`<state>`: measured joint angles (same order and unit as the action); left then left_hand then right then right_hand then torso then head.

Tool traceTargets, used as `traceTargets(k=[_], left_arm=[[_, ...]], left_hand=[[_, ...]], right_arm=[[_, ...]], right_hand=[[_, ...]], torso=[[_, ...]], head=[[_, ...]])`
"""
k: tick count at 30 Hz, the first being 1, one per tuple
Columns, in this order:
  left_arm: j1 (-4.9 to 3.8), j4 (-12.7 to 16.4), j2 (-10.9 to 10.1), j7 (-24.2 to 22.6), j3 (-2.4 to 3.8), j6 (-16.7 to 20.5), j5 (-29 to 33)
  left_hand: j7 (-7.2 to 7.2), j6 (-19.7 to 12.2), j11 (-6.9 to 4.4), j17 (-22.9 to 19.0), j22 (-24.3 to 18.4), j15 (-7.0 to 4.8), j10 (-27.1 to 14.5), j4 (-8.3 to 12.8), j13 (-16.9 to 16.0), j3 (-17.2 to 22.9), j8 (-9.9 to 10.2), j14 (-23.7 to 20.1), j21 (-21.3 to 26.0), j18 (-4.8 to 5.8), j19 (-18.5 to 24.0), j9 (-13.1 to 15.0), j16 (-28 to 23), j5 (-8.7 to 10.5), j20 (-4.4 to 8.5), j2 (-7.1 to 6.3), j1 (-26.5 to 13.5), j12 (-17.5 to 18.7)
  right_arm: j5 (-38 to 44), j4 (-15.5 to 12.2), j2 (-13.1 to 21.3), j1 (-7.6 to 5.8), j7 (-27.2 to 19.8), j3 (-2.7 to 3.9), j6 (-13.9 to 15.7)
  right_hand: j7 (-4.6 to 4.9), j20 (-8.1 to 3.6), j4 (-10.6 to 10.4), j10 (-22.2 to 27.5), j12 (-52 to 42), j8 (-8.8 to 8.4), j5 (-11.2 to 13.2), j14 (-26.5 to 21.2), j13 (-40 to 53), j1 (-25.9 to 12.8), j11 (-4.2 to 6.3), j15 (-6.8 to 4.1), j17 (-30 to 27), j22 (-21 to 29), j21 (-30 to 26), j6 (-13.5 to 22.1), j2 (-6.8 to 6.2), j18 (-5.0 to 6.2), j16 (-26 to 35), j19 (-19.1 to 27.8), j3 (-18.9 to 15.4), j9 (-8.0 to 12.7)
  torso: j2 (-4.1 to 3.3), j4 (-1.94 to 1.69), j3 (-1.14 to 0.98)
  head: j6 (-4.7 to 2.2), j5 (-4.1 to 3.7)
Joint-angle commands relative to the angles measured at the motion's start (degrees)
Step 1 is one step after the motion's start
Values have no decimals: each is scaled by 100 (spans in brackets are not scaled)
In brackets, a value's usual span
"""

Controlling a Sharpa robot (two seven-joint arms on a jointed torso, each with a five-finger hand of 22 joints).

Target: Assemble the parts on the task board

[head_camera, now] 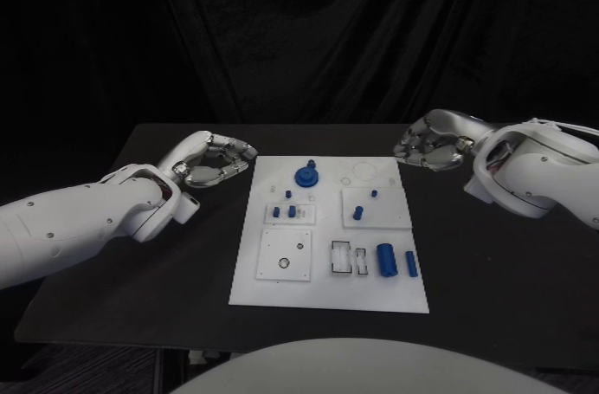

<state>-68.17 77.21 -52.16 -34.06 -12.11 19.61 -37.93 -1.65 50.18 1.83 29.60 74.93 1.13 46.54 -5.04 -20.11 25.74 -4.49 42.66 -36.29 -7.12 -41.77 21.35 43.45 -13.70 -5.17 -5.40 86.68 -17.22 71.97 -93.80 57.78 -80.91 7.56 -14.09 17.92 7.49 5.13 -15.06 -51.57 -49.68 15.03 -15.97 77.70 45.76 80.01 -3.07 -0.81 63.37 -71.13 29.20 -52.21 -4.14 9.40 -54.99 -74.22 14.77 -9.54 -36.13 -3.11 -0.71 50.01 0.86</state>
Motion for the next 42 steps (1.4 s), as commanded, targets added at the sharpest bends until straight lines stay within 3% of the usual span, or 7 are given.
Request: traceTargets(k=[1,2,3,5,9,24,42], left_arm=[[78,173,-1,-894,3,-1390,2281],[133,266,-16,-935,3,-1597,2581],[160,310,-21,-954,3,-1701,2712],[215,385,-28,-989,3,-1888,2926],[297,498,-54,-1037,4,-2099,3138],[375,965,-235,-1208,4,-2177,3283],[382,964,-255,-1212,4,-2196,3289]], left_hand=[[280,-2631,-19,-2887,-2680,152,-3849,-390,1397,-269,-162,-4235,1979,163,2693,-923,-4264,-144,-99,411,-1724,1523],[688,-3102,-46,-2943,-3256,543,-4080,-1222,1514,-1052,93,-4269,3102,160,4456,-1132,-4331,-578,98,308,-3048,1581],[638,-3294,-76,-2960,-3689,361,-4167,-1170,1589,-1094,155,-4266,3153,163,4301,-1241,-4345,-401,-84,392,-2999,1604],[711,-3587,-169,-2960,-4525,240,-4333,-1198,1778,-1632,239,-4266,3494,-168,4107,-1513,-4345,-260,-323,652,-3029,1633],[683,-3729,-352,-2960,-5951,136,-4553,-1169,1982,-2938,286,-4266,3497,-301,4105,-1879,-4345,-32,-339,1207,-2600,1695],[658,-3584,-333,-2960,-6545,3,-4506,-1167,1974,-3675,278,-4266,3528,-286,4110,-1960,-4345,-253,-188,1515,-2077,1687],[672,-3571,-140,-2960,-6745,280,-4476,-1166,1969,-3894,278,-4266,3537,2,4101,-1960,-4345,-507,-170,1656,-1725,1681]], right_arm=[[943,63,-41,89,151,-4,146],[1183,91,-86,163,159,-4,177],[1312,108,-111,202,164,-4,187],[1564,153,-168,275,171,-4,184],[1895,240,-275,386,204,-3,109],[2340,352,-355,655,302,-4,-28],[2372,682,-677,948,128,-4,61]], right_hand=[[0,0,30,77,38,34,-94,-79,-14,95,-12,9,-46,31,-133,-31,-29,22,77,80,5,-10],[147,62,374,1663,1231,-213,-429,164,-594,670,-276,195,636,-543,1337,468,-443,-247,-851,-247,216,106],[178,76,342,1586,1515,-230,-374,98,-966,694,-295,260,754,-722,1497,542,-506,-244,-1035,-211,234,133],[116,100,359,1585,1608,-267,-372,97,-1098,746,-342,205,799,-805,1629,611,-507,-262,-1115,-222,255,156],[66,137,359,1541,1854,-274,-319,80,-1550,796,-360,177,855,-966,1875,607,-535,-251,-1284,-209,214,190],[-54,158,259,1147,1974,-225,-277,188,-2111,663,-329,164,828,-1032,2347,465,-505,-288,-1450,-344,27,197],[-60,161,177,695,2004,-228,-312,260,-2426,625,-274,174,788,-1055,2522,440,-454,-309,-1516,-408,23,190]], torso=[[-54,-86,91],[-71,-100,119],[-80,-98,128],[-94,-105,145],[-142,-127,182],[-226,-136,242],[-213,-139,243]], head=[[-1,-195],[-1,-271],[-1,-289],[-1,-317],[-1,-382],[-1,-428],[-1,-466]])
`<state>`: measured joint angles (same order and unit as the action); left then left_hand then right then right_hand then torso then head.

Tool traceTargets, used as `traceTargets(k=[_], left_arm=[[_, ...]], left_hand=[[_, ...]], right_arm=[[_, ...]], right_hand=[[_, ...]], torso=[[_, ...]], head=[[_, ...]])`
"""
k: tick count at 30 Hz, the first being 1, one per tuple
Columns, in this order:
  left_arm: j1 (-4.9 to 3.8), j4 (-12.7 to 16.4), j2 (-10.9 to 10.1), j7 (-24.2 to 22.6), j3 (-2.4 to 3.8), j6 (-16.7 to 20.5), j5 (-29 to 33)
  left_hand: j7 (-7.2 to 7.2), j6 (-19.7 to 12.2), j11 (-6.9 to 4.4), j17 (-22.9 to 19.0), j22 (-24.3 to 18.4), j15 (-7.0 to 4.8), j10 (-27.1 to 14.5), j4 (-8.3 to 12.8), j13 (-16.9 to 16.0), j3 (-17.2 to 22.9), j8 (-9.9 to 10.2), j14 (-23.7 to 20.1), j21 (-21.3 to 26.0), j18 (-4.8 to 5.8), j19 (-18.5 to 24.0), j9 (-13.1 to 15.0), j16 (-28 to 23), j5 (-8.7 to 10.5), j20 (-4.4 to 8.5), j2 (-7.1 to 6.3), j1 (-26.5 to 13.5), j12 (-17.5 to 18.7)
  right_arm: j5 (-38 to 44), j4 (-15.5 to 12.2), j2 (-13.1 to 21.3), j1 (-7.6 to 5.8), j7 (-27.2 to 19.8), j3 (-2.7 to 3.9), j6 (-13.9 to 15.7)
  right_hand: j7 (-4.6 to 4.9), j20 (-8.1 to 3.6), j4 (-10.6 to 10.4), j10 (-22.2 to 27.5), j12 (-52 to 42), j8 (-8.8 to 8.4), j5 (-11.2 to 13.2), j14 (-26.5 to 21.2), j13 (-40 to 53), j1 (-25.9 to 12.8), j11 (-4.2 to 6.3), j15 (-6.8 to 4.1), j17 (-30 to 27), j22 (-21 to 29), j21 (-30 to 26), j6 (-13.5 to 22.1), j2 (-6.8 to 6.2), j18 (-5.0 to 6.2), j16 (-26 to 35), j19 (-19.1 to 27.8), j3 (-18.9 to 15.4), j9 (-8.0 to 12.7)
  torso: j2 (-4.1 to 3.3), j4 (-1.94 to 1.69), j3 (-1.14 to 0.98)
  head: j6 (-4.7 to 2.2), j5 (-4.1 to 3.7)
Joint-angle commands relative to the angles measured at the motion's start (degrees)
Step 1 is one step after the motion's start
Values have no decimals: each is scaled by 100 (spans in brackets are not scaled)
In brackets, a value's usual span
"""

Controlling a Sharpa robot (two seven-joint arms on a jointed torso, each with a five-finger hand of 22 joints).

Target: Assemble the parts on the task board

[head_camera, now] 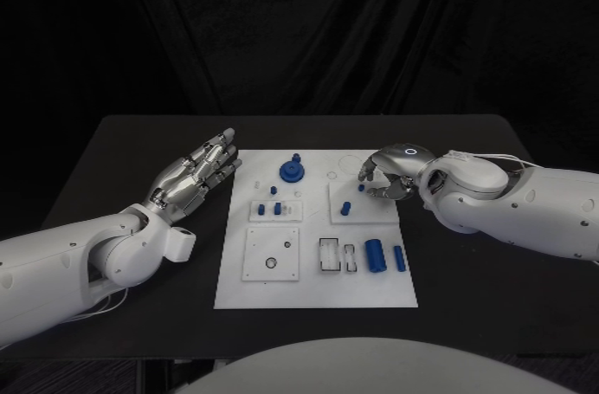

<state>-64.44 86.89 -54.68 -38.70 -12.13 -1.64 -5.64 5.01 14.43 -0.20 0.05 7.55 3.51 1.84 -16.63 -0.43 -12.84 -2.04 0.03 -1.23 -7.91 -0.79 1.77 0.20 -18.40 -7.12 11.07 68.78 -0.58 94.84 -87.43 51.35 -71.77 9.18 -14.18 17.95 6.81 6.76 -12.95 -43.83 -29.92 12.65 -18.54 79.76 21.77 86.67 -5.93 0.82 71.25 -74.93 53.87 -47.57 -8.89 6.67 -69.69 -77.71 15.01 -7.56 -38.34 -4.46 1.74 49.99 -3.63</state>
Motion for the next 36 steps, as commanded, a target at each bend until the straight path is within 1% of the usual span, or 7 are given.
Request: traceTargets(k=[1,12,17,21,26,30,36], left_arm=[[9,-5,-8,-746,6,-62,60],[33,-56,11,-695,6,-34,60],[46,-81,31,-628,6,-67,60],[58,-96,40,-586,6,-94,60],[68,-120,47,-548,6,-123,60],[76,-132,52,-521,6,-138,60],[93,-152,58,-465,6,-169,60]], left_hand=[[11,-1,65,-5,-11,45,-4,-7,1,-42,33,-3,31,87,3,-3,-20,-33,26,7,71,17],[48,-63,94,-5,-442,77,-35,-1,7,-125,40,-3,83,175,57,-9,-20,-31,74,-1,218,23],[-27,-49,221,-5,-452,159,-16,178,3,-19,36,-3,80,172,53,-6,-20,-565,-13,-17,874,19],[-55,-31,264,-5,-453,198,-11,197,1,-7,33,-3,79,162,51,-3,-20,-656,-65,3,987,18],[-101,-11,311,-5,-453,248,-5,261,0,3,30,-3,77,133,47,0,-20,-777,-147,13,1133,17],[-116,-6,323,-5,-453,263,-10,314,1,9,29,-3,77,112,45,1,-20,-843,-184,12,1211,18],[-150,3,333,-5,-455,290,-23,351,4,12,28,-3,76,95,44,3,-20,-897,-228,26,1256,21]], right_arm=[[84,60,-51,44,-42,5,62],[85,154,-198,113,-122,5,130],[84,204,-252,137,-172,5,136],[84,230,-275,160,-185,5,147],[10,268,-308,184,-243,5,216],[-48,275,-307,191,-281,6,280],[-78,260,-285,194,-308,7,365]], right_hand=[[14,-3,-33,-106,28,9,-69,58,-44,-36,16,12,-3,-674,58,-25,23,-34,-50,-61,4,-8],[40,-23,-50,-439,69,95,-140,126,-249,-11,65,-14,-87,-677,136,-198,48,-38,-31,-133,62,-59],[25,-69,-18,-700,63,203,-301,240,-343,42,129,-74,-83,-727,388,-398,141,-76,-74,-267,143,-131],[16,-95,3,-812,61,228,-318,272,-376,56,163,-99,-91,-735,430,-445,168,-82,-74,-298,164,-157],[16,-176,192,-1066,6,536,-375,326,-400,202,252,-180,-102,-760,537,-924,331,-103,-74,-354,213,-369],[6,-199,285,-1174,-22,611,-371,355,-403,256,281,-205,-86,-777,602,-985,378,-114,-96,-380,221,-456],[11,-221,425,-1257,-7,660,-68,355,-426,336,292,-217,-123,-780,603,-970,391,-116,-59,-380,317,-577]], torso=[[13,-4,0],[1,-8,-6],[-1,-6,-5],[-2,-6,-4],[-1,-3,-4],[-5,-4,-5],[-3,-3,-3]], head=[[1,-17],[1,-36],[1,-3],[1,10],[1,10],[1,24],[1,71]])
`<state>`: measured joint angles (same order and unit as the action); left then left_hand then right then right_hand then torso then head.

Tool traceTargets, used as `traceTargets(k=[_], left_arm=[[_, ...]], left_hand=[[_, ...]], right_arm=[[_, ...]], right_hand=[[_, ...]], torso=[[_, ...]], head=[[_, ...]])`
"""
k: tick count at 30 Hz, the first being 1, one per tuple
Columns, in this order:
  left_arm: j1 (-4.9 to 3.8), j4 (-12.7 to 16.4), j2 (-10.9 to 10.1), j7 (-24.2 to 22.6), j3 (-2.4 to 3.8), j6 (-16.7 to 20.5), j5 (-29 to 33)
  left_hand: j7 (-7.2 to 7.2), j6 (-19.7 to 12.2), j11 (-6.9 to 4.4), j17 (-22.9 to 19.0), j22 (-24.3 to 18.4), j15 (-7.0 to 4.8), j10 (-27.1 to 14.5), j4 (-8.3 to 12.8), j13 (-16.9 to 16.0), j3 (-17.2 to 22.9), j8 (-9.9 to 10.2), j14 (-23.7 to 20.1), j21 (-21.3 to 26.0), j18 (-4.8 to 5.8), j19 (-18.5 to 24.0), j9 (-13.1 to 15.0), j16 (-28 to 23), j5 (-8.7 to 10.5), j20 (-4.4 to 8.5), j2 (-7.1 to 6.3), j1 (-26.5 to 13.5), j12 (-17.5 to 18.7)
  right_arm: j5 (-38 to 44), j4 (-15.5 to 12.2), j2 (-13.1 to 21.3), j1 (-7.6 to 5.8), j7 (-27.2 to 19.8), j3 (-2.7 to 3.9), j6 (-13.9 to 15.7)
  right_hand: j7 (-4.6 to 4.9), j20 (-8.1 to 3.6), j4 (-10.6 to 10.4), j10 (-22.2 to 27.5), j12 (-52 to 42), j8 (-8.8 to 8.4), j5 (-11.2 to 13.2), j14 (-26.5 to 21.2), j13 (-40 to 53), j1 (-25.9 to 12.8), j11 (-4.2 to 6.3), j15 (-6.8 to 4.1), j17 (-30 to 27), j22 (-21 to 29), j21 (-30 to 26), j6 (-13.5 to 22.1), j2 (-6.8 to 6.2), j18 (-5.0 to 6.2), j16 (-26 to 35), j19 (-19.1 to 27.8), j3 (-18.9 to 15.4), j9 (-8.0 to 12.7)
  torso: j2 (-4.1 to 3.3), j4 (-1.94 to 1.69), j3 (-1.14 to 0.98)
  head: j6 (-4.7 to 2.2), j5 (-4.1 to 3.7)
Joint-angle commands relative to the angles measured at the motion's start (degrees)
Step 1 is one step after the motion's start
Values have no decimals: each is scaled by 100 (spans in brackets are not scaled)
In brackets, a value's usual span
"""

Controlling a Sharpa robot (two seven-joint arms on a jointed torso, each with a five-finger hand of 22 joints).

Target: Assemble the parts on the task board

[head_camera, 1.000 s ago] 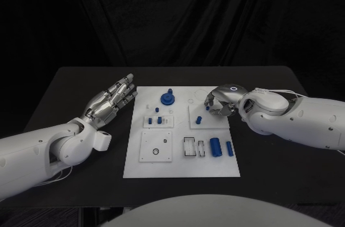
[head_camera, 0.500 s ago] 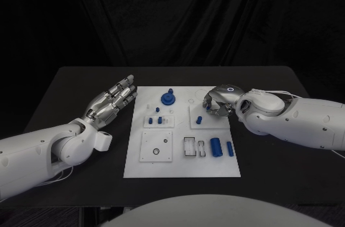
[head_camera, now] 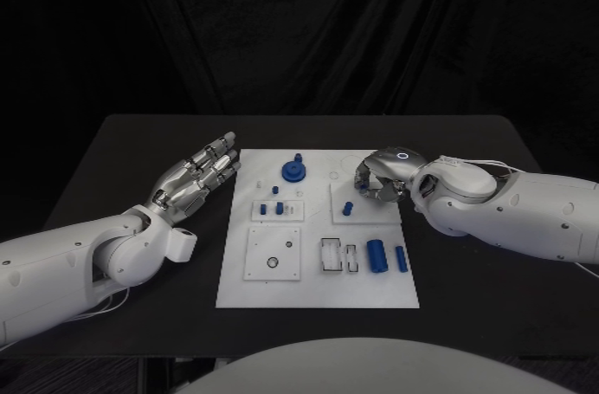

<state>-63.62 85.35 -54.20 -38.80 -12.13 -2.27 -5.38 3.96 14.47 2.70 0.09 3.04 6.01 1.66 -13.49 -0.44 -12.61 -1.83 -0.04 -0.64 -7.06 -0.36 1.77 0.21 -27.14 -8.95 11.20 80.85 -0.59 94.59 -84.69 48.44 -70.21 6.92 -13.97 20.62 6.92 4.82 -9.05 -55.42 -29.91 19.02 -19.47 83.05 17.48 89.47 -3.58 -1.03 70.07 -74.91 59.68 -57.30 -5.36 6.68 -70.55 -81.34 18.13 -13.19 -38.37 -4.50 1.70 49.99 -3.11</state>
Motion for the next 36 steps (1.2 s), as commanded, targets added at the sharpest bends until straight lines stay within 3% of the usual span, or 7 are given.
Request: traceTargets(k=[1,10,13,14,24,30,36], left_arm=[[17,-2,10,-444,5,-112,35],[38,-13,16,-386,5,-136,35],[40,-21,24,-361,5,-137,35],[40,-29,31,-351,5,-140,35],[42,-62,98,-312,5,-151,35],[42,-59,107,-317,5,-151,35],[43,-75,125,-319,5,-156,35]], left_hand=[[-45,0,42,-9,-3,39,-5,37,5,-10,6,4,17,9,0,3,-21,-23,-45,12,50,21],[-127,49,73,-9,7,115,-9,101,5,-5,-2,4,14,-13,-6,11,-21,-145,-140,55,111,21],[-155,72,83,-9,31,147,-4,158,4,6,-5,4,8,-37,-14,14,-21,-228,-199,78,155,20],[-237,142,91,-9,59,180,14,232,0,28,-17,4,2,-67,-24,23,-21,-356,-268,99,212,16],[-261,153,101,-9,71,189,15,265,0,28,-17,4,-1,-93,-30,23,-21,-401,-312,110,222,16],[-257,152,106,-9,64,188,13,272,1,29,-16,4,0,-100,-29,23,-21,-410,-316,113,223,17],[-253,142,109,-9,62,186,10,274,2,29,-14,4,0,-104,-29,22,-21,-414,-315,117,222,17]], right_arm=[[-55,-26,15,38,-83,-13,124],[-62,-176,112,-46,-73,7,187],[-63,-257,162,-138,-69,9,190],[-63,-289,181,-182,-71,10,185],[-63,-535,280,-584,-100,10,152],[-63,-793,313,-653,-85,7,76],[-39,-1161,252,-630,-67,-4,-50]], right_hand=[[1,-27,53,-106,-6,25,37,23,1,62,56,-33,-17,-780,13,5,20,-117,40,-14,15,-26],[12,-25,72,-138,-7,42,97,4,-1,41,46,-26,-58,-766,-51,-13,-22,-107,83,11,34,-68],[13,-23,70,-141,-6,44,115,-2,-2,30,44,-23,-71,-765,-56,-14,-28,-107,97,14,36,-76],[14,-22,67,-140,-3,44,128,13,-3,22,42,-22,-28,-785,30,-13,-32,-123,54,-10,37,-80],[15,-20,77,-121,15,45,140,25,-11,28,39,-20,-16,-813,139,-8,-30,-143,39,-40,61,-99],[22,-18,89,-119,24,35,171,29,-17,38,34,-17,-10,-816,148,14,-41,-144,32,-40,75,-108],[35,-14,124,-124,32,2,192,35,-24,67,26,-12,1,-821,167,70,-73,-148,20,-41,103,-120]], torso=[[0,1,1],[-1,4,-1],[0,5,-1],[1,5,-1],[-2,0,1],[-4,-2,3],[-2,-4,4]], head=[[1,23],[1,25],[1,69],[1,85],[1,119],[1,151],[1,222]])
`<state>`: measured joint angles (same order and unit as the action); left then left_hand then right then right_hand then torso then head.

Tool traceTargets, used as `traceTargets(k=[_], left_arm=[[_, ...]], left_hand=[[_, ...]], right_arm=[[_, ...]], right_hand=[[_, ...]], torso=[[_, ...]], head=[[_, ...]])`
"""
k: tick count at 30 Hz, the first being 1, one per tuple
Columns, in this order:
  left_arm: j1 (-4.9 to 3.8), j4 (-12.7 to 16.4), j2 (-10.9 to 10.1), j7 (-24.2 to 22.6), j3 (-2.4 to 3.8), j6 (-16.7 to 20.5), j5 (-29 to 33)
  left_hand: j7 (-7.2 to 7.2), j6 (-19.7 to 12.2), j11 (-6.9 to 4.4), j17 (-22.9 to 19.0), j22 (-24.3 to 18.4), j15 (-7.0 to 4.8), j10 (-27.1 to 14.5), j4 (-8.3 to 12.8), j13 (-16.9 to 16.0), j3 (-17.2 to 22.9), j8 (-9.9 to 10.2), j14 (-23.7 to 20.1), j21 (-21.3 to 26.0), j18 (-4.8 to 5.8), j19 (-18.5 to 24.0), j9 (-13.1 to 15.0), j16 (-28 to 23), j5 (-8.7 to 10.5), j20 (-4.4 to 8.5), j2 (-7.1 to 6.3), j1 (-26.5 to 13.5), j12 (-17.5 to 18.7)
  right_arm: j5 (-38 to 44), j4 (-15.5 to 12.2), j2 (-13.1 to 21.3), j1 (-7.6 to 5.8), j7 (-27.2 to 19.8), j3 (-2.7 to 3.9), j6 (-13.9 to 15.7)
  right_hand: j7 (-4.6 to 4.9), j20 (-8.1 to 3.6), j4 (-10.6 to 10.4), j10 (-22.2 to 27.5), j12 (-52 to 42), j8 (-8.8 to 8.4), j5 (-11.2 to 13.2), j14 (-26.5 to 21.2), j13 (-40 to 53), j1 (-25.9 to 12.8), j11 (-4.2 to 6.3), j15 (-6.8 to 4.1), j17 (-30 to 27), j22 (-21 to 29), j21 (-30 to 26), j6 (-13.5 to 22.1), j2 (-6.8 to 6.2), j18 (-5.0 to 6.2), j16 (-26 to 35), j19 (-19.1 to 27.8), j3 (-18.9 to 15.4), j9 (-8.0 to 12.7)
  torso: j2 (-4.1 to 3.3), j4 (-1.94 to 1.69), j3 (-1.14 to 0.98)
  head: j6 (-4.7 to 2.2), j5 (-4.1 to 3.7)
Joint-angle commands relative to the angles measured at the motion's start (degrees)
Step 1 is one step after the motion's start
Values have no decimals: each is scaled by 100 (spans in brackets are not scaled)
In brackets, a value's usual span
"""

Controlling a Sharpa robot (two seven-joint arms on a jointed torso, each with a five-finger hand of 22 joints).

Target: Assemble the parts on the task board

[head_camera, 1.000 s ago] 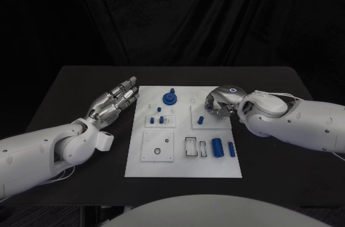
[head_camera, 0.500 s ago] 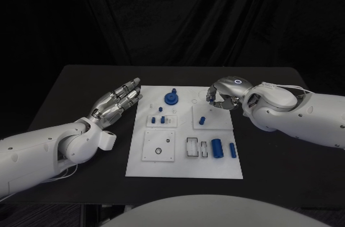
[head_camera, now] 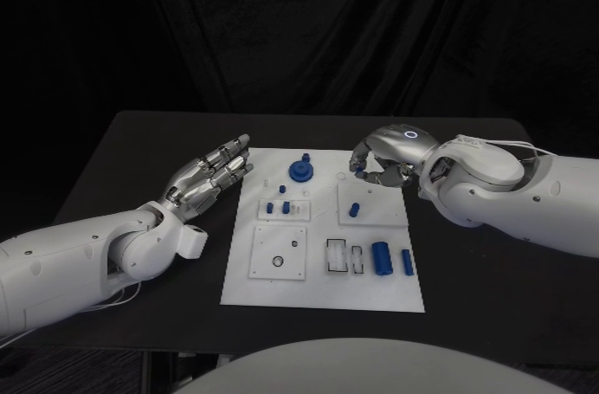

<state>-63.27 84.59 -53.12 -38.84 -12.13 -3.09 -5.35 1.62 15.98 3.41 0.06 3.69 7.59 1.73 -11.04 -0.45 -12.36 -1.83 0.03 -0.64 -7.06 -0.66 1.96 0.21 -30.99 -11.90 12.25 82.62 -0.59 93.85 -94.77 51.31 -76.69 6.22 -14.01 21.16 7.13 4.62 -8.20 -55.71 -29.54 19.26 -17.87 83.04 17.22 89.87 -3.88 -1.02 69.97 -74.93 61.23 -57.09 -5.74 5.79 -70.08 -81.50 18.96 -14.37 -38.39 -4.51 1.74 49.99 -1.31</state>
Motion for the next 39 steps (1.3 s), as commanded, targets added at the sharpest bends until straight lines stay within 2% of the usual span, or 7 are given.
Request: traceTargets(k=[1,6,9,20,26,32,39], left_arm=[[10,-3,23,-314,6,-75,32],[16,-8,39,-312,6,-81,32],[22,-9,44,-312,6,-76,32],[27,-18,64,-302,6,-89,32],[28,-30,77,-297,6,-104,32],[31,-55,110,-293,6,-139,32],[41,-70,129,-318,6,-143,32]], left_hand=[[-15,-13,42,-6,-5,25,0,31,3,4,-13,-3,1,-109,1,2,-21,-33,-20,18,45,18],[-13,-19,44,-6,-6,23,-1,32,3,6,-11,-3,1,-112,1,1,-21,-36,-20,23,44,19],[-11,-21,46,-6,-8,22,-2,33,4,7,-11,-3,2,-114,1,1,-21,-38,-20,29,43,19],[-9,-28,66,-6,-7,25,7,37,1,16,-9,-3,1,-127,0,0,-21,-64,-27,67,37,17],[-8,-30,76,-6,-3,32,6,33,2,17,-9,-3,1,-130,-1,-1,-21,-64,-34,84,29,17],[-11,-36,90,-6,18,46,6,31,1,22,-8,-3,-4,-133,-6,-1,-21,-66,-48,109,23,17],[-32,5,97,-6,66,63,39,36,-7,25,-17,-3,-16,-142,-23,5,-21,-76,-72,132,18,9]], right_arm=[[91,-247,-63,44,7,-3,-120],[413,-532,-266,202,14,-6,-122],[639,-604,-488,338,12,-7,-144],[1030,-478,-994,701,24,-7,-289],[1268,-450,-1115,822,21,-6,-271],[1336,-457,-1182,899,9,-5,-223],[1357,-363,-1211,1010,27,-4,-274]], right_hand=[[17,7,50,-98,-5,-28,32,37,1,39,55,-11,14,-820,17,56,-39,-59,-31,-26,29,-5],[22,8,73,-109,-8,-40,21,37,1,54,52,-9,11,-822,25,70,-59,-60,-29,-26,42,-13],[23,9,83,-118,-10,-44,14,43,1,62,52,-9,28,-828,49,72,-67,-64,-47,-32,49,-16],[34,11,110,-126,-2,-79,21,36,-5,73,44,-5,9,-822,23,112,-96,-59,-29,-21,72,-21],[37,13,118,-134,-1,-88,38,29,-6,76,42,-2,-3,-821,22,119,-106,-59,-16,-18,78,-23],[37,14,141,-159,-4,-98,48,29,-7,93,45,-3,0,-822,29,120,-117,-59,-19,-17,94,-30],[39,14,155,-173,-2,-106,61,29,-9,97,44,-3,1,-827,49,121,-138,-62,-20,-21,99,-35]], torso=[[-1,-4,2],[-8,-5,-2],[-4,4,-5],[4,3,0],[7,-13,6],[5,13,7],[3,2,5]], head=[[1,55],[1,94],[1,174],[1,315],[1,349],[1,509],[1,576]])
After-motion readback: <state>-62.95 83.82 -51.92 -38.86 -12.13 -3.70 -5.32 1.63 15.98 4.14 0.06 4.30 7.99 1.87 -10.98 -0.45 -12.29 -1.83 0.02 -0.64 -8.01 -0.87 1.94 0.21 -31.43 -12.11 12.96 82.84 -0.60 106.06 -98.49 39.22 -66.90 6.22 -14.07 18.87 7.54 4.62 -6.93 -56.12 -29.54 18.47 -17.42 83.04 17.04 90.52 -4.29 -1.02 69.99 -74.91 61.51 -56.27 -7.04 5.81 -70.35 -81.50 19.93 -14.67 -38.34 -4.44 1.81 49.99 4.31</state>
